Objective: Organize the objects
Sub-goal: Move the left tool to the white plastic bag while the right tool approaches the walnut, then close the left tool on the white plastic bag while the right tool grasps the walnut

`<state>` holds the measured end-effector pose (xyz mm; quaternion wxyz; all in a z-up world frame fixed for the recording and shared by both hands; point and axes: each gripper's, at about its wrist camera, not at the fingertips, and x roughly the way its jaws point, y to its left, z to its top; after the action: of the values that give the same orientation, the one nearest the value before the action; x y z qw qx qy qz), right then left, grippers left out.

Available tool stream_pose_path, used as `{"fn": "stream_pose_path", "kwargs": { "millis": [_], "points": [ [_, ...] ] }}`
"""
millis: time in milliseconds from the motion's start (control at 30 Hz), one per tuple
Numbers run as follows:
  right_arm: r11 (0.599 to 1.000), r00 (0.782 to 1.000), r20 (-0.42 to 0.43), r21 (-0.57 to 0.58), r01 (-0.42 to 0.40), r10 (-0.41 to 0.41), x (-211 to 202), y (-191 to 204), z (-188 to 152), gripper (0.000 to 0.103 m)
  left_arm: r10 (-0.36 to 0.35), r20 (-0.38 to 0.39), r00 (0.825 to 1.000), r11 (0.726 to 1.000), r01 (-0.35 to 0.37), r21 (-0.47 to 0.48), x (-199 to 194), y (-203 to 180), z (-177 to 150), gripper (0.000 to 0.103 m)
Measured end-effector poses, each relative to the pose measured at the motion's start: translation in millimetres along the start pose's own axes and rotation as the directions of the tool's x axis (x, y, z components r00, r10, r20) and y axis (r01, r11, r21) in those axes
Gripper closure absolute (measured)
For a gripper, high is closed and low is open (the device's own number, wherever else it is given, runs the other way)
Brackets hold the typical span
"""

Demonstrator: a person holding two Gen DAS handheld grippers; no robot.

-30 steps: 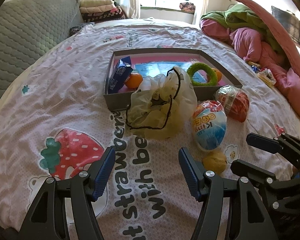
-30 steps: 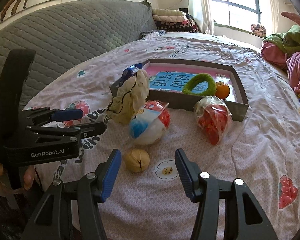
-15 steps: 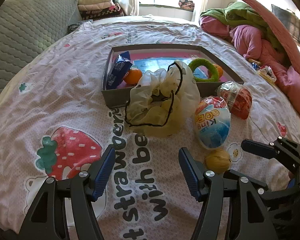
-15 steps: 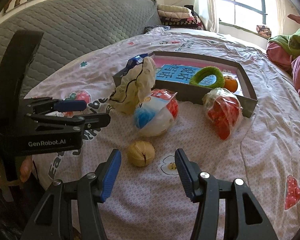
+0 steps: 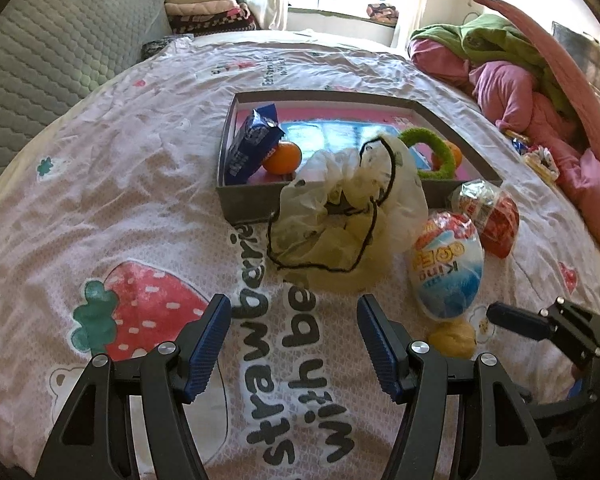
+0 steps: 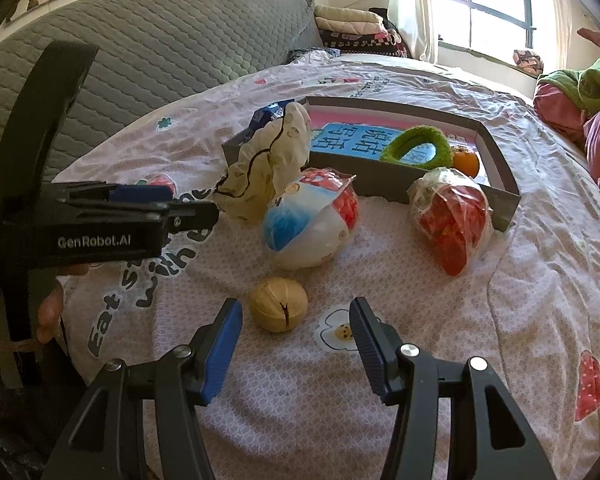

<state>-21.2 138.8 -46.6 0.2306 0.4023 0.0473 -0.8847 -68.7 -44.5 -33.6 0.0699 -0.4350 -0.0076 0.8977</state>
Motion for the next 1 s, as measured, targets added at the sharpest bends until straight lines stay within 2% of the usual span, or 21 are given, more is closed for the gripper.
{"fn": "stream_pose_path", "kwargs": {
  "millis": [600, 833, 1000],
  "points": [
    [1.000, 1.000, -0.003, -0.030, -0.006, 0.006, 14, 4, 1, 0.047, -0.058, 0.003, 0.998, 0.996, 0.058, -0.068, 21, 12, 32, 0.036],
    [0.999, 1.000, 0.007, -0.037, -0.015, 0.015, 19, 4, 4, 0.050, -0.020, -0.001, 1.000, 0.998, 0.020, -0.057, 33, 13, 37, 0.036],
    [0.999, 1.000, 0.009, -0.046, -0.023, 0.023, 20, 5, 4, 0.054, -0.021, -0.005, 1.000, 0.998, 0.021, -0.052, 41, 12, 41, 0.036]
  ]
}}
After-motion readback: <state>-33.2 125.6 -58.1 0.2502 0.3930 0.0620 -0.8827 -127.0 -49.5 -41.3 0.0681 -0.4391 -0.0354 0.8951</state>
